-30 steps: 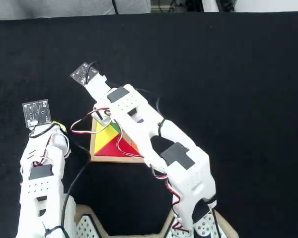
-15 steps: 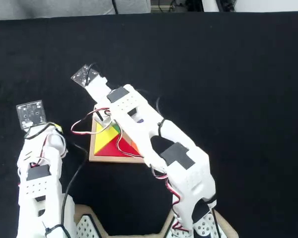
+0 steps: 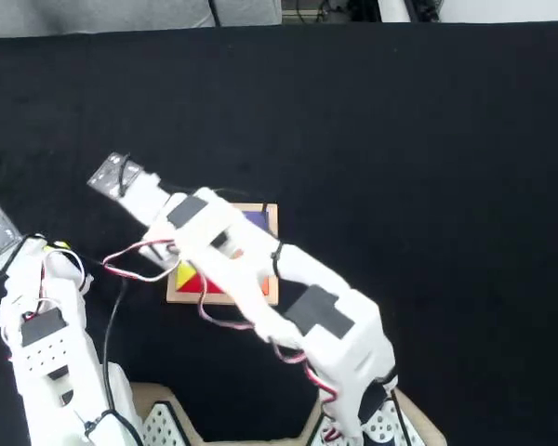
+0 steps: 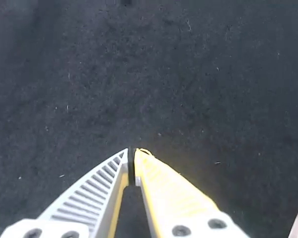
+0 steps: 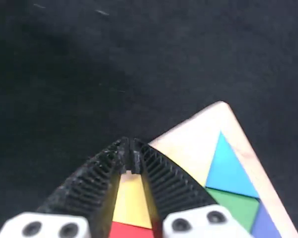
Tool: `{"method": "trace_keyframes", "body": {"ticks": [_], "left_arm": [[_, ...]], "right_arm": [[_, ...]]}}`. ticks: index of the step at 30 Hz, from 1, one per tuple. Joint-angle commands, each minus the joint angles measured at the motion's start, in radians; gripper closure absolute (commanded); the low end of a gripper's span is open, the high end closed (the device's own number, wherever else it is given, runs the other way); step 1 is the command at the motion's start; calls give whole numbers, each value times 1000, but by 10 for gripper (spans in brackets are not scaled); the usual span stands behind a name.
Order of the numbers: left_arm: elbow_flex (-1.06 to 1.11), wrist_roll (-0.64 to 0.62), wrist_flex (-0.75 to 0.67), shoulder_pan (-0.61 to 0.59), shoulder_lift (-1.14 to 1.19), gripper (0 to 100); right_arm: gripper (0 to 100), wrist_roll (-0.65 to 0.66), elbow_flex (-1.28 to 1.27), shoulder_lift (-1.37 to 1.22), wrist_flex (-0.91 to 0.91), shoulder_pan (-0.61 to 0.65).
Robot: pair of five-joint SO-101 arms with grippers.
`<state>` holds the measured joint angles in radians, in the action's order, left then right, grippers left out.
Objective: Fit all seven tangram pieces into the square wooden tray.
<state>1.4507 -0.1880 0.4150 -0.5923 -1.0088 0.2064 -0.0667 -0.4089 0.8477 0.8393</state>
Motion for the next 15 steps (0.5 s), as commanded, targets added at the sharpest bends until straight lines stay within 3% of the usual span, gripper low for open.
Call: {"method": "trace_keyframes", "body": {"ticks": [1, 15], "left_arm": [[-68, -9, 14, -13, -18, 970], [-70, -9, 14, -8, -18, 970]], "right_arm": [[988, 11, -7, 76, -21, 51], [988, 60, -8, -21, 98, -18]]}}
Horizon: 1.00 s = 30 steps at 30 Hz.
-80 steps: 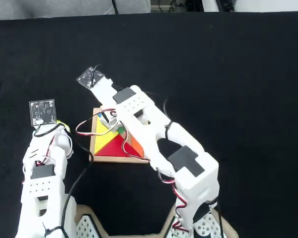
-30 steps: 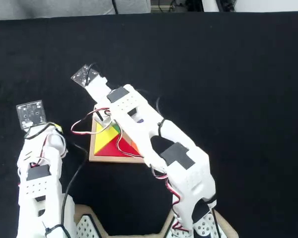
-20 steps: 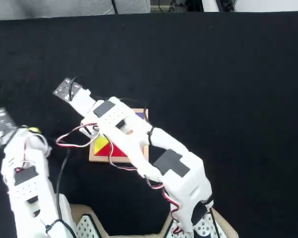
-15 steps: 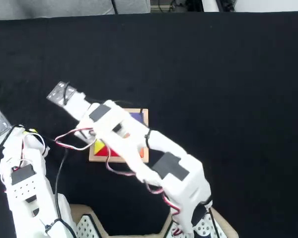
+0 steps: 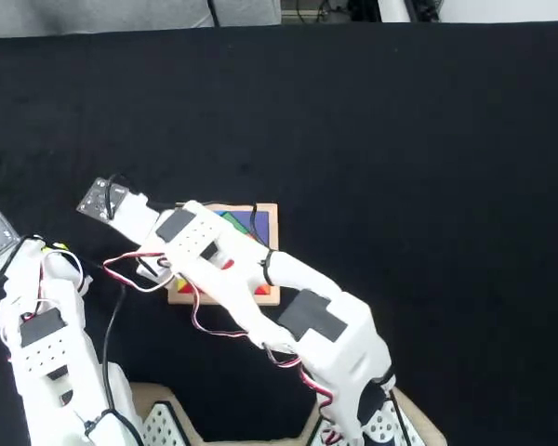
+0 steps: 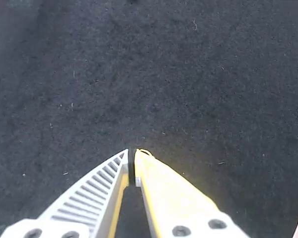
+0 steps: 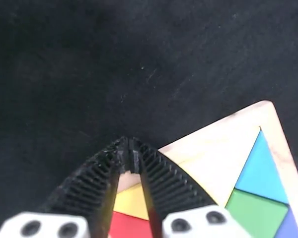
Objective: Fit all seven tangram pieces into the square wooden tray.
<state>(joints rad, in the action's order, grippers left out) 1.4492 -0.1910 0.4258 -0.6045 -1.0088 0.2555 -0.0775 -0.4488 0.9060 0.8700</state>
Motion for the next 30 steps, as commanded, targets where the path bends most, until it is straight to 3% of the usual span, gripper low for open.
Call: {"method": "trace_keyframes", "body": {"ticks": [1, 11, 16, 20, 25, 30], "left_arm": [[-68, -6, 3, 4, -18, 970], [-70, -6, 2, 7, -18, 970], [-64, 41, -3, 76, -18, 970], [4, 143, -106, 182, -17, 970], [76, 198, -252, 249, -17, 970], [-47, 201, -229, 260, -17, 970]], "right_arm": [[988, 11, -4, 21, 49, -60], [988, 11, 12, 33, 118, -68], [988, 11, 67, 263, 226, -75], [988, 5, 67, 607, 301, -189], [987, 3, -41, 969, 253, -422], [987, 3, -180, 1179, 250, -603]]}}
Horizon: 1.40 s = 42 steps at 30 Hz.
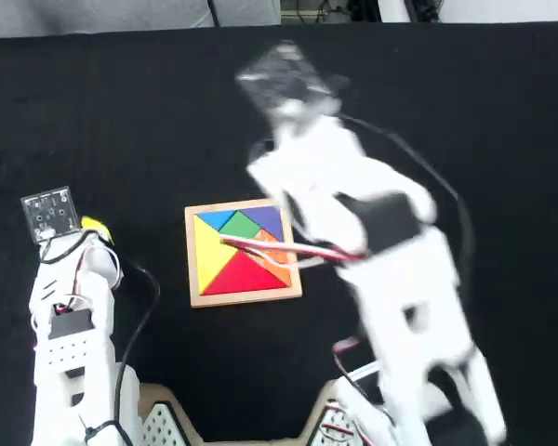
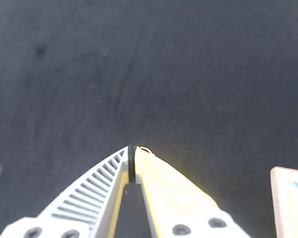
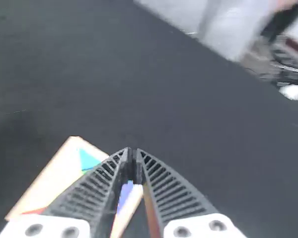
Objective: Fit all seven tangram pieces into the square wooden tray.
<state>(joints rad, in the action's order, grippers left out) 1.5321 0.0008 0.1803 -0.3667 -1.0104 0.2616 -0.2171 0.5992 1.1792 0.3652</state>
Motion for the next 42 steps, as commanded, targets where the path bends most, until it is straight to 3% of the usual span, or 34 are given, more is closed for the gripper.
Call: {"method": "trace_keyframes", "body": {"ticks": [1, 6, 14, 18, 21, 25, 29, 34, 39, 42], "left_arm": [[-188, 12, 63, 33, -15, 970], [-604, 15, 419, 137, -5, 970], [-1259, 15, 927, 251, -17, 970], [-1440, 15, 1145, 259, -38, 970], [-1445, 15, 1257, 249, -147, 971], [-1334, 48, 1224, 162, -473, 971], [-998, 164, 996, 73, -835, 970], [-777, 181, 1014, 76, -738, 970], [-619, 69, 976, 77, -830, 970], [-490, 41, 893, 76, -810, 970]], "right_arm": [[987, -3, -61, 163, -25, -130], [987, -61, -71, 335, -26, -226], [987, -97, -4, 717, -12, -236], [987, -97, -19, 863, 54, -236], [987, -97, -24, 972, 100, -238], [987, -95, -33, 1099, 118, -241], [987, -101, -124, 1198, 75, -388], [987, -167, -323, 1299, -44, -608], [987, -226, -438, 1293, -52, -601], [987, -221, -453, 1294, -68, -532]]}}
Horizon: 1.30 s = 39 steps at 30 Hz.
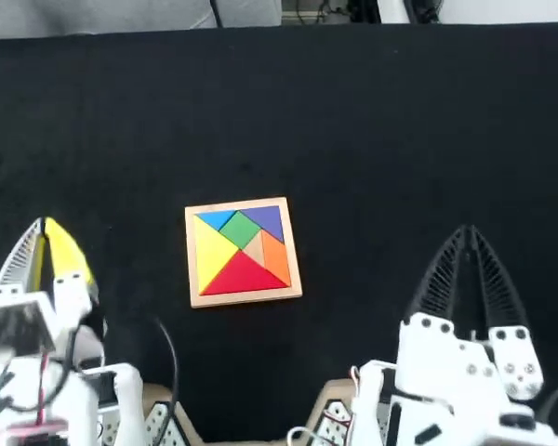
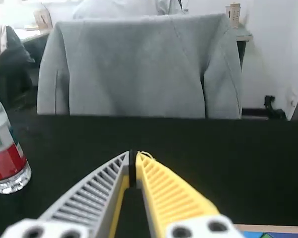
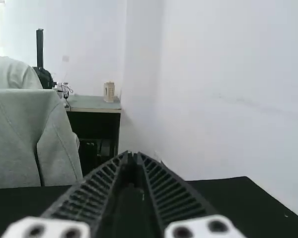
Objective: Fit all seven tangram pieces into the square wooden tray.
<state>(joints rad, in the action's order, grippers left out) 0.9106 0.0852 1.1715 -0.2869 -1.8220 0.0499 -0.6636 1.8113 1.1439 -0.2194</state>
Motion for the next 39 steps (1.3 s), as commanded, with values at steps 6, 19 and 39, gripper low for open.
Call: {"method": "trace_keyframes", "body": {"ticks": [6, 19, 39], "left_arm": [[464, -29, -434, -4, -5, 970], [789, 187, -546, 97, -3, 970], [789, 141, 20, 42, -3, 970]], "right_arm": [[987, 17, -139, 81, -120, 178], [987, 95, -657, 81, -236, 209], [987, 103, -1021, 79, 63, 207]]}}
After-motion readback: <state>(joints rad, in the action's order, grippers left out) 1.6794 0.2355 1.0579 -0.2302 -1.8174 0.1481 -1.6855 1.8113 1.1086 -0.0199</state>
